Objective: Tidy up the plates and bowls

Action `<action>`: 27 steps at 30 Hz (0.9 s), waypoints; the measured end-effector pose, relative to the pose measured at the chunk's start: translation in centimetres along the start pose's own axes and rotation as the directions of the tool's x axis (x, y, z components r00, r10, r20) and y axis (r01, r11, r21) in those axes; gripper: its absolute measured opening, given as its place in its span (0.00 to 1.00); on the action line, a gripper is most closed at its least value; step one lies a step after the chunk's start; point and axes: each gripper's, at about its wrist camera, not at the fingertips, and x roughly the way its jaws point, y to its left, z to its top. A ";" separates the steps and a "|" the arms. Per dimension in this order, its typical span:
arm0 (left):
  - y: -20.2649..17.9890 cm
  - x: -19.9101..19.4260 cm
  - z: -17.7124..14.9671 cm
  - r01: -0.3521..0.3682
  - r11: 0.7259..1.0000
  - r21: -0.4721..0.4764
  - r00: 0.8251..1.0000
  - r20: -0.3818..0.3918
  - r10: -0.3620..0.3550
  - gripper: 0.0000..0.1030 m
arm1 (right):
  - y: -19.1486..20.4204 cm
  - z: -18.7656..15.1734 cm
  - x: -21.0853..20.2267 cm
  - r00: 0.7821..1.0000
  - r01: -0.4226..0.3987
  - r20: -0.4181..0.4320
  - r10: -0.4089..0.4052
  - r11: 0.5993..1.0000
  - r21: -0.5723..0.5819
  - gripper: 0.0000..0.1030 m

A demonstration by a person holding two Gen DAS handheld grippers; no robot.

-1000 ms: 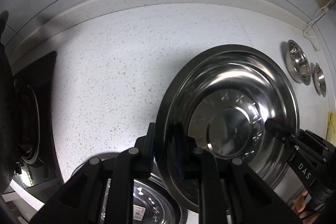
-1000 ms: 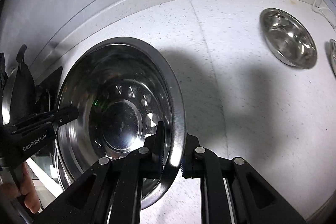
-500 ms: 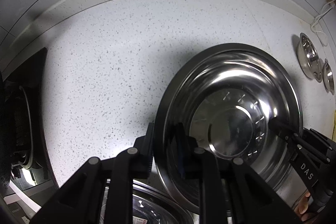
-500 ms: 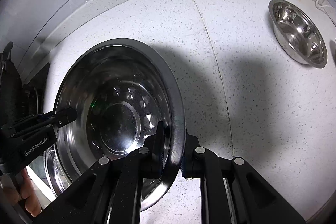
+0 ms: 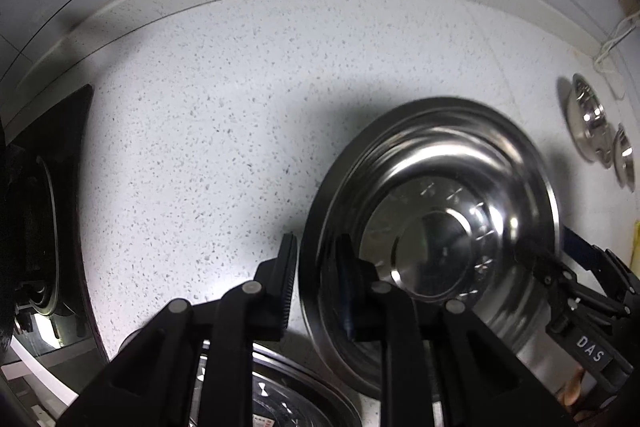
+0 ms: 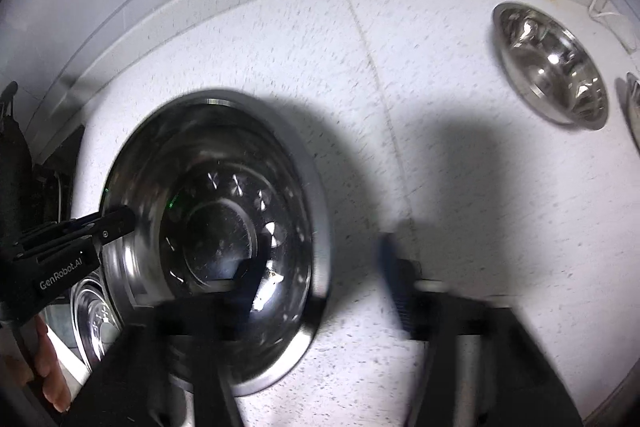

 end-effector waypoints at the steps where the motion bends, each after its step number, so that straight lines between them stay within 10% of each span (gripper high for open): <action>1: 0.1 -0.5 0.0 0.011 1.000 -0.005 1.000 0.000 -0.011 0.19 | -0.2 0.0 -0.5 1.000 -0.002 0.012 0.002 1.000 0.000 0.64; 7: -0.7 -4.9 0.6 0.174 0.984 -0.045 0.985 0.018 -0.173 0.56 | -2.7 -0.6 -4.2 0.996 -0.024 0.086 0.020 0.999 0.040 0.76; 18: -12.7 -7.6 4.7 0.331 0.940 0.087 0.943 -0.009 -0.332 0.65 | -14.4 -1.3 -11.0 0.976 0.011 0.209 -0.061 0.972 0.234 0.76; 27: -25.4 -3.1 9.5 0.300 0.935 0.189 0.953 -0.092 -0.287 0.66 | -23.6 2.2 -11.2 0.967 0.016 0.231 -0.106 0.933 0.359 0.76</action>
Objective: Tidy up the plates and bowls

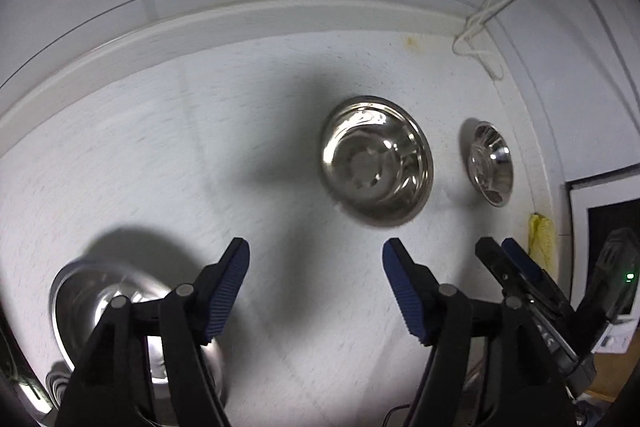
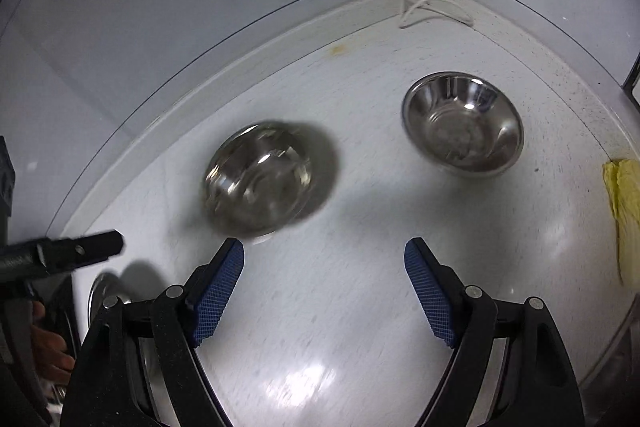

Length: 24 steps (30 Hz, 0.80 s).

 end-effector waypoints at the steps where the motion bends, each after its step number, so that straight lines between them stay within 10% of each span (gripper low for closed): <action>1: -0.7 0.9 0.6 -0.015 1.000 0.004 1.000 -0.010 0.015 0.66 | -0.5 0.7 0.6 1.000 -0.004 -0.004 0.004 1.000 0.011 0.76; 20: -2.4 10.6 6.1 -0.195 0.981 -0.015 0.977 -0.088 0.192 0.62 | -0.8 5.6 10.6 0.992 -0.042 -0.108 0.058 0.989 0.141 0.76; 22: -2.3 11.2 6.3 -0.178 0.984 -0.019 0.980 -0.097 0.175 0.26 | -0.5 5.6 11.2 0.991 -0.040 -0.123 0.057 0.990 0.138 0.76; 24: -2.1 12.1 6.2 -0.170 0.985 -0.038 0.976 -0.142 0.164 0.12 | 0.0 5.4 11.6 0.988 -0.043 -0.143 0.061 0.991 0.123 0.72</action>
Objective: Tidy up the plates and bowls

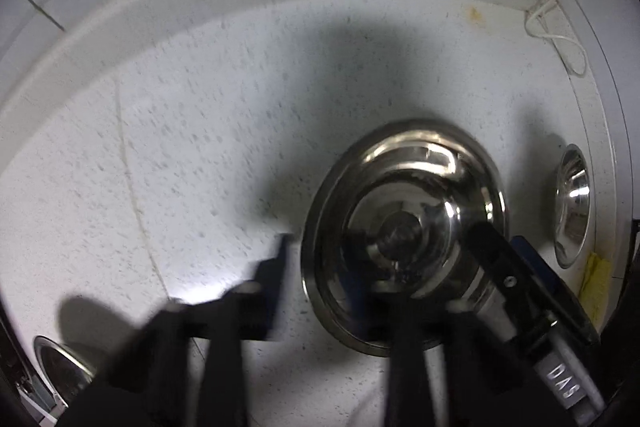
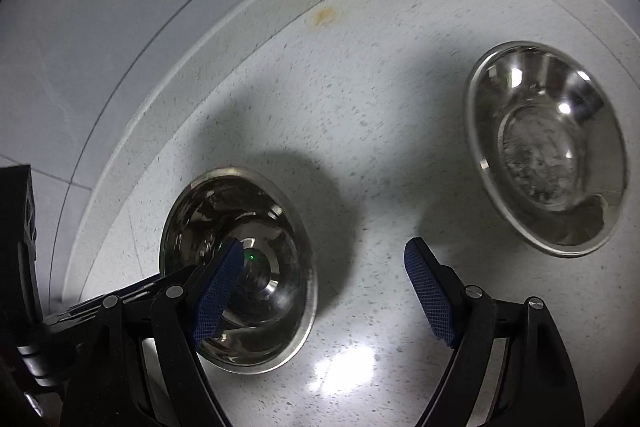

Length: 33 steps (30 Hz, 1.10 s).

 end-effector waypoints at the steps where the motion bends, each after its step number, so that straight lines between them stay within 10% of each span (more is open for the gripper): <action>1: 0.1 0.2 0.0 0.009 1.000 -0.007 1.000 -0.001 -0.009 0.12 | 0.3 -0.1 0.3 1.000 0.008 -0.005 -0.008 1.000 -0.012 0.64; 3: -0.1 0.2 -0.1 0.007 1.000 0.005 1.000 0.010 -0.007 0.12 | 0.7 -0.2 1.0 1.000 0.017 -0.019 -0.018 1.000 -0.026 0.10; 19: 2.0 -6.0 -5.0 -0.006 1.000 0.018 0.995 0.099 0.005 0.10 | 4.2 -4.4 -2.6 1.000 0.023 -0.002 -0.023 0.995 -0.098 0.09; 33: 16.3 -15.8 -16.2 -0.047 0.992 -0.119 0.975 0.212 0.072 0.10 | 17.2 -14.7 -7.6 0.991 -0.128 -0.017 0.129 0.944 -0.303 0.10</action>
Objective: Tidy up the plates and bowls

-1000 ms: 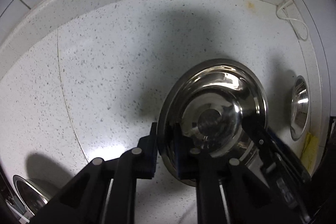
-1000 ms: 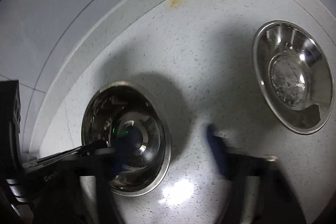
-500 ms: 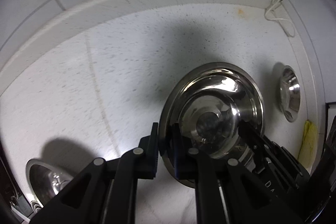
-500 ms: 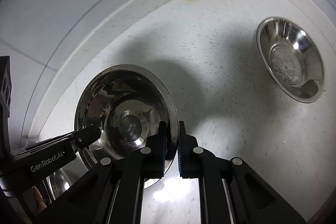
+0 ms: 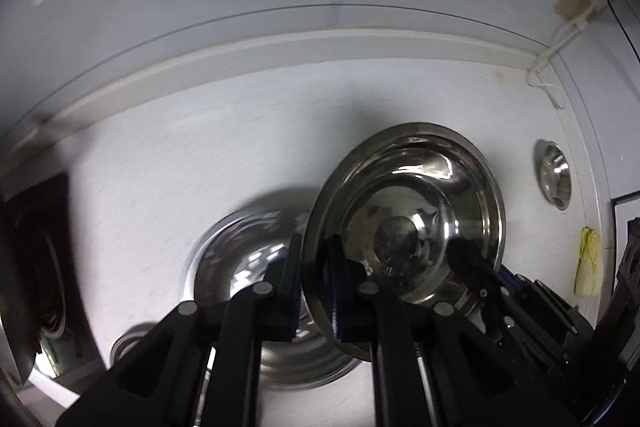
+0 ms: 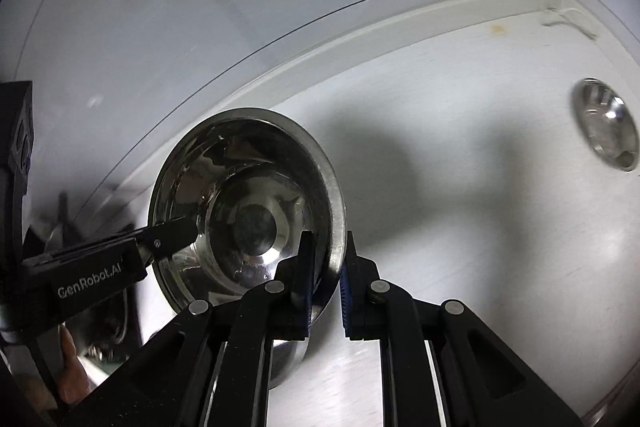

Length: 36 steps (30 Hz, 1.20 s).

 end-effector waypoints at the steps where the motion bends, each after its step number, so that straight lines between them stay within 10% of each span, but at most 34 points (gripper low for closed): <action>1: 1.0 0.0 -0.5 -0.003 1.000 -0.012 1.000 -0.002 0.003 0.10 | 1.1 -0.6 0.3 1.000 -0.005 -0.010 0.005 1.000 -0.021 0.10; 12: 7.6 3.5 -5.5 -0.030 0.997 -0.072 0.996 -0.085 0.024 0.11 | 6.0 -5.0 5.5 0.990 -0.002 -0.142 -0.013 0.994 -0.106 0.10; 36: 6.2 7.7 -6.8 -0.068 0.997 -0.026 0.994 -0.088 0.065 0.12 | 7.5 -6.8 9.5 0.970 0.065 -0.222 -0.098 0.986 -0.152 0.16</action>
